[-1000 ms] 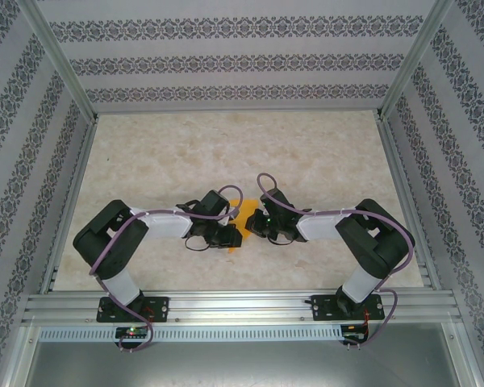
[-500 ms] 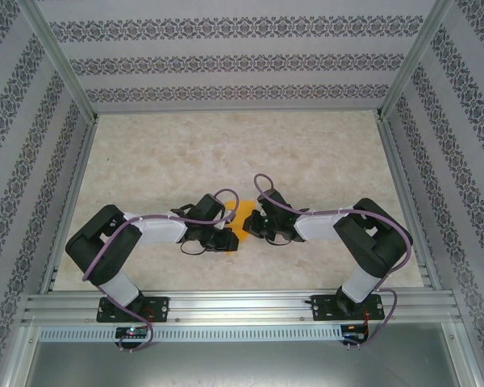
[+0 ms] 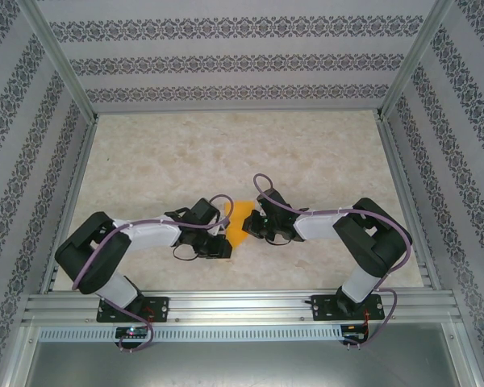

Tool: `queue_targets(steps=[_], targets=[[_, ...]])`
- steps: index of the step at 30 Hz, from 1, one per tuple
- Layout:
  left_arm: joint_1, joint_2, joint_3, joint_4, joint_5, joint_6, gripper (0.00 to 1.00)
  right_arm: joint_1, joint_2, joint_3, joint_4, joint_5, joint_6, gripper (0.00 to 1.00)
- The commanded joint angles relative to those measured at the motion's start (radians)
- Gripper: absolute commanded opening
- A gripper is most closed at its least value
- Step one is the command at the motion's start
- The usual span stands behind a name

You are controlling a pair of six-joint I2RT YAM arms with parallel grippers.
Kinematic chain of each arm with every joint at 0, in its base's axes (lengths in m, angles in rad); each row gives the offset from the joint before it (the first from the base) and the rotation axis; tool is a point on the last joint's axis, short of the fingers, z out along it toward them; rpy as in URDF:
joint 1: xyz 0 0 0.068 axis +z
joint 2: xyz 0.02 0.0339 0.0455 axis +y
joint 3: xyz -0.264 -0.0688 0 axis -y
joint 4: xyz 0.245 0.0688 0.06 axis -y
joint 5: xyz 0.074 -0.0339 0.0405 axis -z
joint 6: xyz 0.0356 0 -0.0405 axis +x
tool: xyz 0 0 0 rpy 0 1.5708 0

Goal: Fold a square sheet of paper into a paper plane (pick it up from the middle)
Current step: Third fold the triangle at the center of the table.

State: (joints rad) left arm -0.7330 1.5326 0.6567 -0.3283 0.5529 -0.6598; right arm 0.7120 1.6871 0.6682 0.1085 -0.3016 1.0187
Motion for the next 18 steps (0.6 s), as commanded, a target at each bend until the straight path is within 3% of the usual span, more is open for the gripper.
queue_targets(steps=[1, 5, 8, 18], targets=[[0.007, -0.084, 0.028, -0.195, -0.012, 0.012, 0.23, -0.005, 0.054, -0.013, -0.131, 0.093, -0.025, 0.08], [0.011, -0.186, 0.075, -0.224, -0.075, -0.003, 0.23, -0.005, 0.053, -0.009, -0.134, 0.093, -0.027, 0.08], [0.029, -0.208, 0.079, -0.142, -0.085, -0.044, 0.24, -0.004, 0.054, -0.011, -0.129, 0.095, -0.025, 0.08], [0.038, 0.010, 0.100, 0.155, 0.021, -0.136, 0.24, -0.003, 0.055, -0.016, -0.107, 0.090, -0.017, 0.09]])
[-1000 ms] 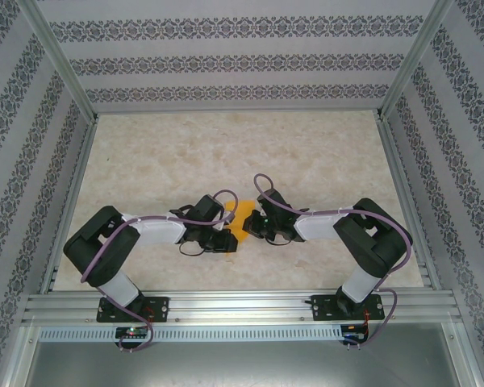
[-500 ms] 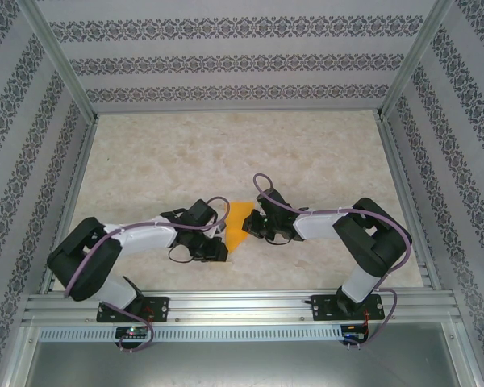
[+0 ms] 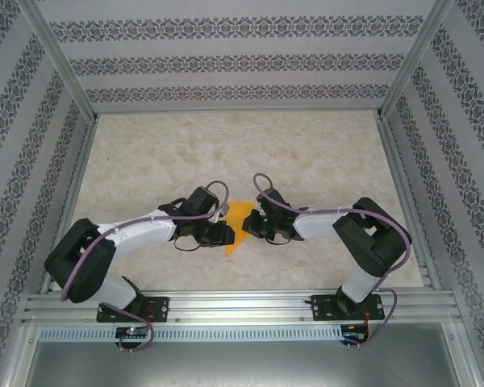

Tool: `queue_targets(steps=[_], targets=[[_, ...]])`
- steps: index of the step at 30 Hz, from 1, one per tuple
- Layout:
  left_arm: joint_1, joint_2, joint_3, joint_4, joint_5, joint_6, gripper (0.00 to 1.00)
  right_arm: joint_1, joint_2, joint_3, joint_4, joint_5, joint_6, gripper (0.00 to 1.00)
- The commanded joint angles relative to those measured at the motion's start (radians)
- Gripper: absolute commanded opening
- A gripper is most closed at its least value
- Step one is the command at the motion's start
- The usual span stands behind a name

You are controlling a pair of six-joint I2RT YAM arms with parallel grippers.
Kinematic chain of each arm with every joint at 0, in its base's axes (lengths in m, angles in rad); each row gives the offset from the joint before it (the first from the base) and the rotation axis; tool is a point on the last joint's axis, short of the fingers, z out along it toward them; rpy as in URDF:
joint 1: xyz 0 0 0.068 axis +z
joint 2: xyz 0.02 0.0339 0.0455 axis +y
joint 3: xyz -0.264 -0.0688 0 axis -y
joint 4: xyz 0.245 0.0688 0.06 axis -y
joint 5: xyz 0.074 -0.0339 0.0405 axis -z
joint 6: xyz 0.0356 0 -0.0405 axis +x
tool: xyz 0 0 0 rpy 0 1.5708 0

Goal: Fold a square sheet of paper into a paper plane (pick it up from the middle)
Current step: Third fold the triangle at the center of the table.

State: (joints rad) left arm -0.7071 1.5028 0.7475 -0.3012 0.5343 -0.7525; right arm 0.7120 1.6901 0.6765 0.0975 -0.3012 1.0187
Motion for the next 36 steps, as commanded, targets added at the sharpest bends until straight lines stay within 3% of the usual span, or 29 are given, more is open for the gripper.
queue_targets(steps=[1, 13, 20, 29, 36], targets=[[0.012, 0.057, 0.009, 0.132, 0.041, -0.041, 0.24, -0.004, 0.052, -0.026, -0.089, 0.086, -0.013, 0.09], [0.011, 0.173, -0.077, 0.089, -0.073, -0.003, 0.14, 0.001, -0.064, 0.000, -0.065, 0.069, -0.025, 0.11], [0.012, 0.179, -0.071, 0.044, -0.109, 0.031, 0.12, 0.060, -0.157, -0.012, -0.062, 0.063, -0.034, 0.11], [0.012, 0.185, -0.063, 0.047, -0.115, 0.024, 0.11, 0.128, -0.054, -0.013, 0.018, 0.046, 0.019, 0.10], [0.012, 0.191, -0.077, 0.036, -0.130, 0.033, 0.11, 0.126, 0.017, -0.044, 0.063, 0.061, 0.041, 0.09]])
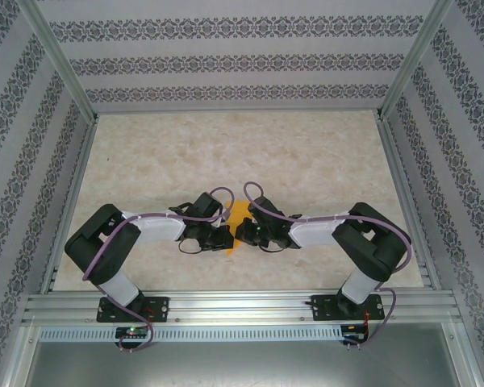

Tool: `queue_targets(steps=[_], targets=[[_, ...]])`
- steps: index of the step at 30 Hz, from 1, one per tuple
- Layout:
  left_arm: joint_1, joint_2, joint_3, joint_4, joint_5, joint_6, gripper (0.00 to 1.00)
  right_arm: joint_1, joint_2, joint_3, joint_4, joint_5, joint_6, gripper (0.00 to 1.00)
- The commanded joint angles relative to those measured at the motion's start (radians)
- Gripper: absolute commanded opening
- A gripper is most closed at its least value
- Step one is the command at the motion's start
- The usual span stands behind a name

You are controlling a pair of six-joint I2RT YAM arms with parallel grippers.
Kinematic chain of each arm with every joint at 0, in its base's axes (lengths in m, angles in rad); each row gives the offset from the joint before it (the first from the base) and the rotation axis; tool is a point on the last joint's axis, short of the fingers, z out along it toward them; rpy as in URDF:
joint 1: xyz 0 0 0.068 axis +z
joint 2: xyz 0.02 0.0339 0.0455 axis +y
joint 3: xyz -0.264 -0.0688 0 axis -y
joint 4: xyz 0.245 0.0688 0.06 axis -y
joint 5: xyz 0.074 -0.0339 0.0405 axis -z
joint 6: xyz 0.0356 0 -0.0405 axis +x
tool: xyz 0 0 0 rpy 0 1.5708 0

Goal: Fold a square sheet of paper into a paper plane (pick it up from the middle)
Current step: Third fold the triangle at the center of the table.

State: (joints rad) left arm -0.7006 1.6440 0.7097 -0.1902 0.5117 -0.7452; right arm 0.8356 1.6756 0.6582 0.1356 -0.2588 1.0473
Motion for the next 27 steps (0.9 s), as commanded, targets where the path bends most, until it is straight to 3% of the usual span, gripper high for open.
queue_targets(steps=[1, 27], targets=[[0.005, 0.052, -0.043, -0.080, -0.110, 0.028, 0.11, -0.002, 0.035, -0.030, 0.029, 0.020, 0.016, 0.09], [0.005, 0.108, -0.109, -0.045, -0.137, 0.059, 0.07, -0.242, 0.068, -0.025, 0.019, -0.037, -0.099, 0.12]])
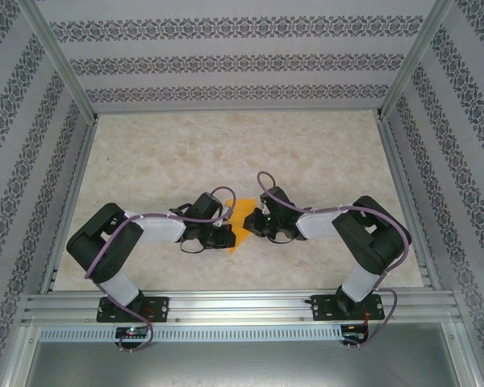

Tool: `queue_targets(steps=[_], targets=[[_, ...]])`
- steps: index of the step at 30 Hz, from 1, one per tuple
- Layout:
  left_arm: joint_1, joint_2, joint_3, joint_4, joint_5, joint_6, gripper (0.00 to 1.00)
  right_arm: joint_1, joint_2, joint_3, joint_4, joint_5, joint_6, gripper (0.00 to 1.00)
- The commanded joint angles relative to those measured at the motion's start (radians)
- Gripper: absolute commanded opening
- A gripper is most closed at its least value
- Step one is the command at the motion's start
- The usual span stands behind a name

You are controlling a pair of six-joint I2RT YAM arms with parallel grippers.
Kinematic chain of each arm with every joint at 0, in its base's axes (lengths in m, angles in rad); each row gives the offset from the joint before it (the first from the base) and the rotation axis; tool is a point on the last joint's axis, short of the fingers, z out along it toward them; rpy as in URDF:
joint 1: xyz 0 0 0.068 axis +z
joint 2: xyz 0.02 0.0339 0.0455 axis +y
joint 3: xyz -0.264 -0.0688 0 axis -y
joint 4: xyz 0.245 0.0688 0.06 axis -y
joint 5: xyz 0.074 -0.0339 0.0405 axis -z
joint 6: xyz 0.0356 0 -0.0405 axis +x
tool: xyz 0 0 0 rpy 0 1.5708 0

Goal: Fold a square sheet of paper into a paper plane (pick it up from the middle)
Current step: Third fold the triangle at the center of the table.

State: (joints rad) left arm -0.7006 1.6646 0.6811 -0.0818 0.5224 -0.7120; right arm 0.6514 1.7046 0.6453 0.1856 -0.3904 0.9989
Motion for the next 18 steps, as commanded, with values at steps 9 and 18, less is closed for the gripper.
queue_targets(steps=[9, 18], targets=[[0.005, 0.085, -0.081, -0.148, -0.144, 0.031, 0.07, -0.144, 0.047, -0.008, -0.029, 0.072, -0.087, 0.12], [0.006, 0.082, -0.060, -0.176, -0.141, 0.058, 0.08, -0.182, -0.039, 0.021, -0.042, 0.029, -0.120, 0.15]])
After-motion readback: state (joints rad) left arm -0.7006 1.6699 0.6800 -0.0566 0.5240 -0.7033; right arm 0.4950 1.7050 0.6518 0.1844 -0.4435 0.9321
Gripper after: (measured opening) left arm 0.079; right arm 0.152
